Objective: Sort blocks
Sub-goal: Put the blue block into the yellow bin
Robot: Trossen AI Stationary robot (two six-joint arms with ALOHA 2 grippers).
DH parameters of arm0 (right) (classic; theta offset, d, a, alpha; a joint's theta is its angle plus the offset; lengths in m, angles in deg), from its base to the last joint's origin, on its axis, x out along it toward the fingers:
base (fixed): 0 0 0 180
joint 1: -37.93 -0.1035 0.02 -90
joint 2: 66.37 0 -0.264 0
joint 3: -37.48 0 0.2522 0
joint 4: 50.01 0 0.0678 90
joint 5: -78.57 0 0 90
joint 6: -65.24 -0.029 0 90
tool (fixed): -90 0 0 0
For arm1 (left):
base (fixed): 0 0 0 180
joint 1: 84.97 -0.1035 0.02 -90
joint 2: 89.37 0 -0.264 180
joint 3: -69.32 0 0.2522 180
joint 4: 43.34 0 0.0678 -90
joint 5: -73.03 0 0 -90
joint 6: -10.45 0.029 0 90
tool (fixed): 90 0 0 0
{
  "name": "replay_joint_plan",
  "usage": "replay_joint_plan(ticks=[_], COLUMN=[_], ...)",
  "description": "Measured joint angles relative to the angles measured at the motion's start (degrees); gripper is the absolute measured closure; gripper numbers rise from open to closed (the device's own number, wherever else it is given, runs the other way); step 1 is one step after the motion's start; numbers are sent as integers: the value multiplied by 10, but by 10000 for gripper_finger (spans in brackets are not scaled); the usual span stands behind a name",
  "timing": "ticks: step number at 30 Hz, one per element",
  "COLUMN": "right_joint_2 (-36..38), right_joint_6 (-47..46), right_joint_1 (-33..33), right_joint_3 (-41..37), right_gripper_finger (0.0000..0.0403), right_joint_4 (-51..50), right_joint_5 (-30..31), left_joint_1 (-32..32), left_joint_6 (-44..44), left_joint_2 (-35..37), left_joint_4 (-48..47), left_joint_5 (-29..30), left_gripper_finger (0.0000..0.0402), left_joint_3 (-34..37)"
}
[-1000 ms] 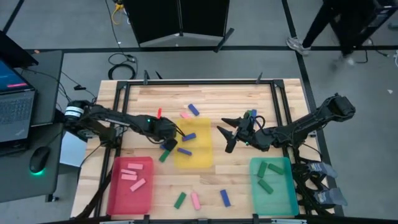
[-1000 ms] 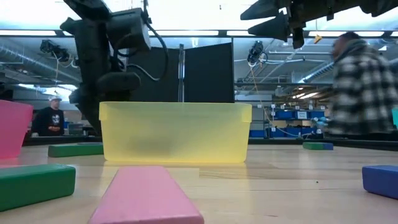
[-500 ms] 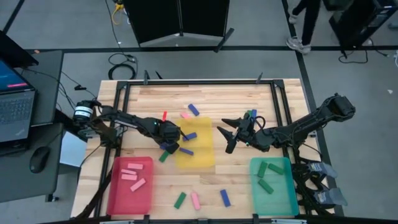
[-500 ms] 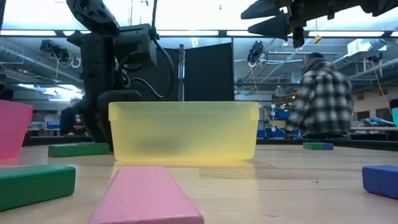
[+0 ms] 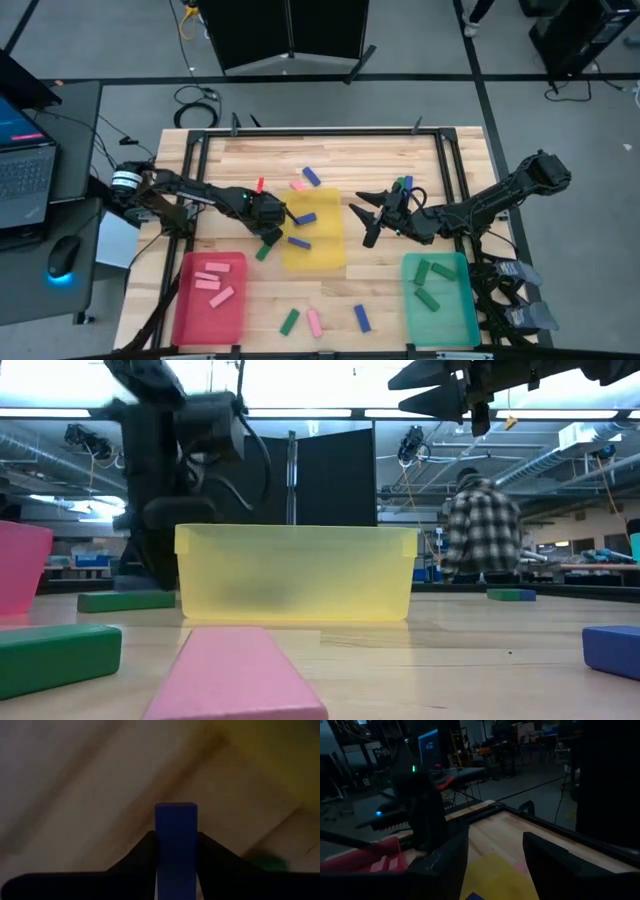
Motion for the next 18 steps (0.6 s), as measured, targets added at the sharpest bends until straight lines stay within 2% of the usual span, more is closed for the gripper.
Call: replay_joint_plan(ticks=[4,6,8,12,18], right_joint_2=[0,0,0,0,0], right_joint_6=[2,7,12,16,22], right_joint_1=[-6,-8,-8,-8,-8], right_joint_3=[0,0,0,0,0], right_gripper_finger=[199,199,201,206,209], right_joint_4=[0,2,3,6,13], right_joint_5=[0,0,0,0,0], left_joint_1=[14,24,35,57,59], left_joint_6=[-30,-26,-6,53,105], left_joint_2=[61,81,88,42,-59], left_joint_4=[-79,-62,-2,129,193], left_joint_5=[79,110,117,95,67], left_gripper_finger=[296,296,296,296,296], left_joint_3=[-48,-74,-96,-121,-154])
